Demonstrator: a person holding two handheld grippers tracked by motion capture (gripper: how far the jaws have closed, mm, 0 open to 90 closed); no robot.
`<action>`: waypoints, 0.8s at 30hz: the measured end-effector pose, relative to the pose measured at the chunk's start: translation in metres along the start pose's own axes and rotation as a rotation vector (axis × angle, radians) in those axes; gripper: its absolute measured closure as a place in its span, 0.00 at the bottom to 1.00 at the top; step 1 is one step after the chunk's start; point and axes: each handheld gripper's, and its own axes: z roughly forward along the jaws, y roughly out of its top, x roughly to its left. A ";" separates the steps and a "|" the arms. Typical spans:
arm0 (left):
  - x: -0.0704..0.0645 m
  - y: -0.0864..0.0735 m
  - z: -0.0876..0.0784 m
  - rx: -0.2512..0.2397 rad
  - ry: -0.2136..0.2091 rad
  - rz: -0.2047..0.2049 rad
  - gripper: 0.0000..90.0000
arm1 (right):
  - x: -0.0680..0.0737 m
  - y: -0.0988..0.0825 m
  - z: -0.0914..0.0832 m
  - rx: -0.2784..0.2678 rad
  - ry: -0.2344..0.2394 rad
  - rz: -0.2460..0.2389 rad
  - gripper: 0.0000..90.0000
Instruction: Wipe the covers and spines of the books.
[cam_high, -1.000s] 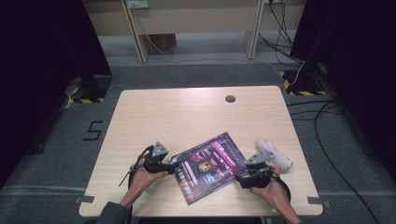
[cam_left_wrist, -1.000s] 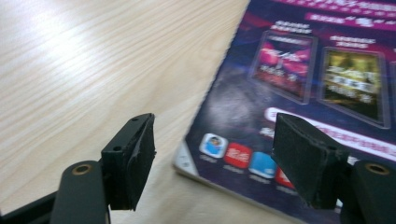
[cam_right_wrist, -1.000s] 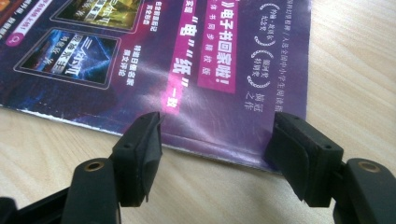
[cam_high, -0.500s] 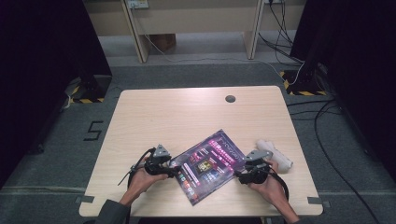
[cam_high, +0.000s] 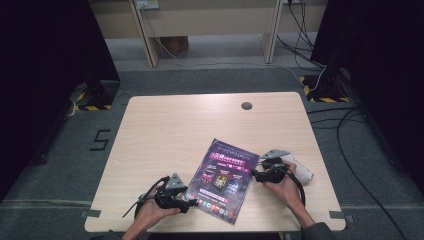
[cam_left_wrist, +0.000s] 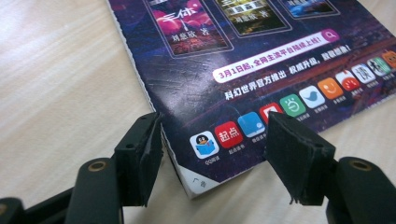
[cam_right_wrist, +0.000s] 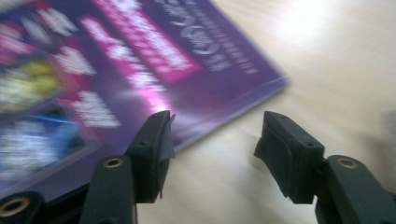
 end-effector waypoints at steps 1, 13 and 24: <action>-0.002 0.000 0.001 0.000 -0.003 -0.008 0.39 | 0.000 -0.001 -0.002 -0.010 0.049 0.024 0.52; -0.029 -0.001 0.006 0.008 -0.026 0.022 0.40 | 0.015 -0.012 -0.004 0.015 0.157 0.002 0.52; -0.051 0.004 0.014 0.008 -0.033 0.070 0.40 | 0.010 -0.001 0.005 0.003 0.089 0.001 0.51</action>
